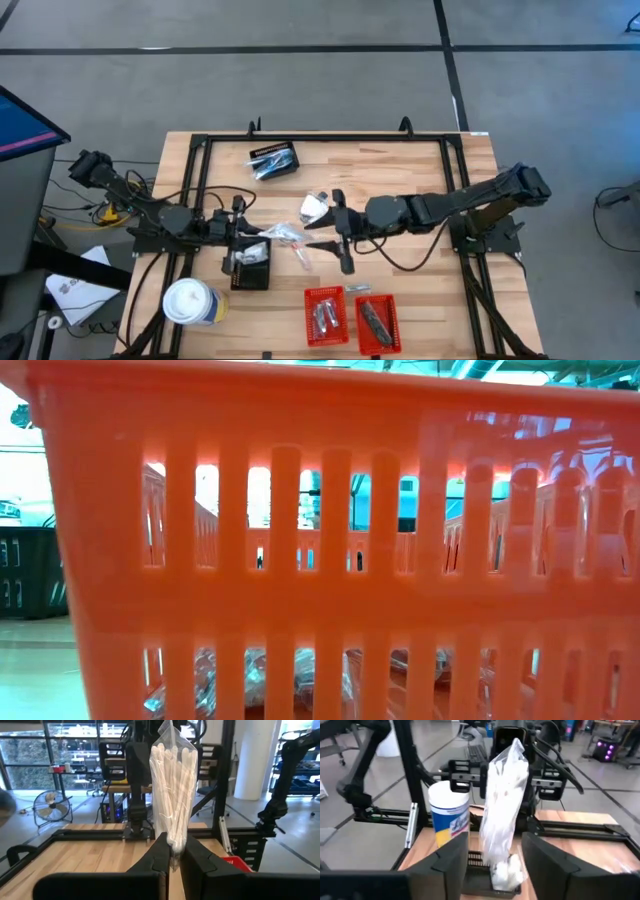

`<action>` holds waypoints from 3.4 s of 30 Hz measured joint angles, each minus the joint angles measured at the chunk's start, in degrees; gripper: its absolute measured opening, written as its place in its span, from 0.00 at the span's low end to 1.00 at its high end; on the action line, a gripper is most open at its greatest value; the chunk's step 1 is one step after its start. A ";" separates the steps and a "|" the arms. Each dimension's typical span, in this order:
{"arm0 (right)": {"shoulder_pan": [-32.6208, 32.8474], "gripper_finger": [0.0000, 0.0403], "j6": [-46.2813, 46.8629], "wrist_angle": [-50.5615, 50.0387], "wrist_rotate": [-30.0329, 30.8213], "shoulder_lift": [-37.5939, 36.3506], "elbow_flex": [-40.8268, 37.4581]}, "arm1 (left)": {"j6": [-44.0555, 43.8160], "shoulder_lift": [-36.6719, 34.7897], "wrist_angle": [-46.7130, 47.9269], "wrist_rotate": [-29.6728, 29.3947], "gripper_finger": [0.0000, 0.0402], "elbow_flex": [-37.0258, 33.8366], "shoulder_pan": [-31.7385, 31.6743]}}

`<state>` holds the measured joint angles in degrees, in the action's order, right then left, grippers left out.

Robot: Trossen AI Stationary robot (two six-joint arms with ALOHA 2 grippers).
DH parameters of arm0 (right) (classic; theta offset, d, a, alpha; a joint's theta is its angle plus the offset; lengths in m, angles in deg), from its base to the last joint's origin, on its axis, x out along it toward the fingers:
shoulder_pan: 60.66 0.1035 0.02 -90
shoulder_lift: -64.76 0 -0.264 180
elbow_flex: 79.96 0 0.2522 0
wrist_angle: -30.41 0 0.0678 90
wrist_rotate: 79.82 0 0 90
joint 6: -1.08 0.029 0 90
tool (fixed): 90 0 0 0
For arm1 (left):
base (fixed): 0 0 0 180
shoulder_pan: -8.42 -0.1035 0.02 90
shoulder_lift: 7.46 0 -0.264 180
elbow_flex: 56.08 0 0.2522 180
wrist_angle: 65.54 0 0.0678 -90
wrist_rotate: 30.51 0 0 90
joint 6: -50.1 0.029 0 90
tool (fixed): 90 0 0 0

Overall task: Pick & Place Travel size toiletries
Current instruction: Put the cotton pack into the bottom black bin

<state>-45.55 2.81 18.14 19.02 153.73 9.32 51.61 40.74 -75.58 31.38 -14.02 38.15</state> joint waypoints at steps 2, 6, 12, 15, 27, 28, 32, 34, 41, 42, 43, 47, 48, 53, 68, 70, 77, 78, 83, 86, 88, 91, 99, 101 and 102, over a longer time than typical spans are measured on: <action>0.84 0.47 -0.72 0.53 0.02 -0.10 0.03 | 0.89 -0.05 -1.12 0.00 0.03 0.00 0.84; 2.33 0.51 -4.30 3.44 0.04 -0.11 0.04 | 2.75 -0.07 -4.79 -0.04 0.03 0.00 3.25; 2.95 0.52 -6.69 10.45 -0.14 2.35 0.04 | 8.94 -0.04 -11.70 -0.05 0.03 0.00 7.65; 2.85 0.52 -6.68 12.81 -0.03 4.20 0.04 | 12.87 0.66 -18.93 0.04 0.03 -1.12 8.30; 2.78 0.53 -8.32 23.97 -1.38 5.16 0.09 | 16.40 2.56 -26.19 -0.73 0.03 -2.23 7.02; 2.78 0.53 -8.32 24.05 -1.38 5.16 0.09 | 16.57 2.56 -26.31 -0.59 0.03 -2.23 6.86; 2.61 0.53 -8.33 23.90 -1.38 5.16 0.09 | 18.35 2.56 -28.59 -0.42 0.03 -2.23 6.67; 2.25 0.53 -8.32 24.03 -1.40 5.16 0.09 | 19.49 2.58 -30.17 1.21 0.03 -2.23 5.87; 0.25 0.53 -8.22 25.38 -1.32 5.16 0.09 | 17.61 5.65 -33.24 7.33 0.03 -2.25 0.95; -0.01 0.54 -8.18 25.38 -1.33 5.16 0.09 | 17.55 6.53 -33.58 7.54 0.03 -2.25 0.38; -0.15 0.54 -8.17 25.47 -1.34 5.16 0.09 | 17.40 7.37 -33.87 7.52 0.03 -2.25 -0.05; -0.19 0.54 -7.88 27.00 -1.38 6.52 0.10 | 16.62 8.98 -36.15 7.50 0.03 -2.27 -1.11; -0.19 0.54 -7.86 27.56 -1.44 7.10 0.04 | 16.55 9.23 -36.05 7.50 0.03 -2.27 -1.20; -0.22 0.53 -7.71 29.76 -1.47 9.83 0.24 | 16.24 9.33 -36.49 7.66 0.03 -2.27 -1.21; 0.25 0.49 -8.77 31.33 -1.36 9.25 0.26 | 16.16 9.36 -35.81 8.03 0.03 -2.27 -1.15; 0.22 0.45 -8.76 31.04 -1.33 9.22 0.26 | 16.01 9.35 -35.77 8.04 0.03 -2.27 -1.15; 0.25 0.22 -9.18 30.51 -1.34 9.23 0.26 | 16.01 9.35 -35.69 8.04 0.03 -2.27 -1.15; 0.24 0.19 -9.30 30.49 -1.35 9.22 0.26 | 15.98 9.36 -35.68 8.05 0.03 -2.27 -1.15; 0.23 0.06 -9.47 30.35 -1.35 9.22 0.26 | 15.80 9.35 -35.53 8.04 0.03 -2.27 -1.15; 0.23 0.02 -9.83 30.30 -1.34 9.22 0.26 | 15.79 9.35 -35.49 8.04 0.04 -2.27 -1.15; 0.23 0.02 -9.83 30.30 -1.34 9.22 0.26 | 15.79 9.35 -35.49 8.04 0.05 -2.27 -1.15; 0.20 0.05 -9.81 30.26 -1.34 9.22 0.26 | 15.79 9.35 -35.53 8.04 0.08 -2.27 -1.15; 0.23 0.01 -9.70 28.11 -1.34 9.22 0.26 | 17.29 9.29 -35.53 7.07 0.21 -2.27 1.98; 0.24 0.02 -9.66 27.84 -1.34 9.25 0.26 | 19.05 9.27 -35.62 6.40 0.24 -2.27 3.56; 0.25 0.03 -9.64 27.66 -1.22 9.22 0.26 | 19.57 9.27 -35.73 5.42 0.25 -2.27 4.23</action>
<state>-45.31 -6.83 45.80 17.80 162.95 9.59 71.18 50.01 -111.31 36.79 -16.30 42.38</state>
